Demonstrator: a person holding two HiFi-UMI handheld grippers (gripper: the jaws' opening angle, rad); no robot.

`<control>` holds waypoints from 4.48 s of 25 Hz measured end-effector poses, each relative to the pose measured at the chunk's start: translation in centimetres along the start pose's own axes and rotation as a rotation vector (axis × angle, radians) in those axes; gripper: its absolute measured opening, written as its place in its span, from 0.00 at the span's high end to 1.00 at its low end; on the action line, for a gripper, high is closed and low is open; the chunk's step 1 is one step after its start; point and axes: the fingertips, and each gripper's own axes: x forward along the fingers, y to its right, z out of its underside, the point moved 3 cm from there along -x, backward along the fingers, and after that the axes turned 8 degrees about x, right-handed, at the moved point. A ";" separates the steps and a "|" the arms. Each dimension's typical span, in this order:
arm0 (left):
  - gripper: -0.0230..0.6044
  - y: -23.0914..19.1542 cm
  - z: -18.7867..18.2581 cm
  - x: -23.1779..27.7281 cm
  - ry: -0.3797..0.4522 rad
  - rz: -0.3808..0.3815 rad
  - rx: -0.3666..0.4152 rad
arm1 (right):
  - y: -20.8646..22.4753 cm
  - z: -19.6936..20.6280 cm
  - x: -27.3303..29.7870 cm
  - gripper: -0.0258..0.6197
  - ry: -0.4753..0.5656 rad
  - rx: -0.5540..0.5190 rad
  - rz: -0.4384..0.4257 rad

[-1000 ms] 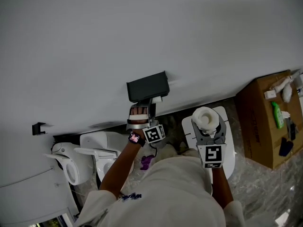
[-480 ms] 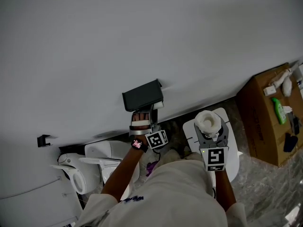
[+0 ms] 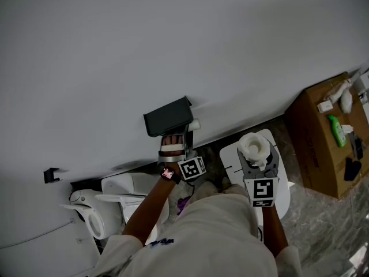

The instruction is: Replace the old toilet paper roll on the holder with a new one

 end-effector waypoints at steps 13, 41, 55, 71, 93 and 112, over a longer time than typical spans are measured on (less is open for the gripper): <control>0.65 -0.6 -3.8 1.0 0.087 -0.003 -0.017 | 2.1 0.5 -0.2 0.47 -0.053 0.025 0.116; 0.66 -10.2 8.0 -11.6 0.431 -0.240 -1.210 | -0.4 -1.6 7.1 0.47 -0.140 -0.594 0.098; 0.66 -7.0 18.0 -16.2 0.326 -0.335 -1.489 | -3.0 -0.1 13.4 0.48 -0.111 -1.488 0.348; 0.66 -8.3 18.9 -15.4 0.348 -0.285 -1.481 | -5.4 3.0 16.2 0.48 -0.102 -1.454 0.315; 0.66 -7.6 22.4 -15.0 0.391 -0.217 -1.510 | -10.9 3.7 17.9 0.48 -0.016 -1.495 0.320; 0.66 -6.9 22.5 -14.7 0.425 -0.188 -1.524 | -14.1 5.6 18.3 0.48 -0.027 -1.518 0.222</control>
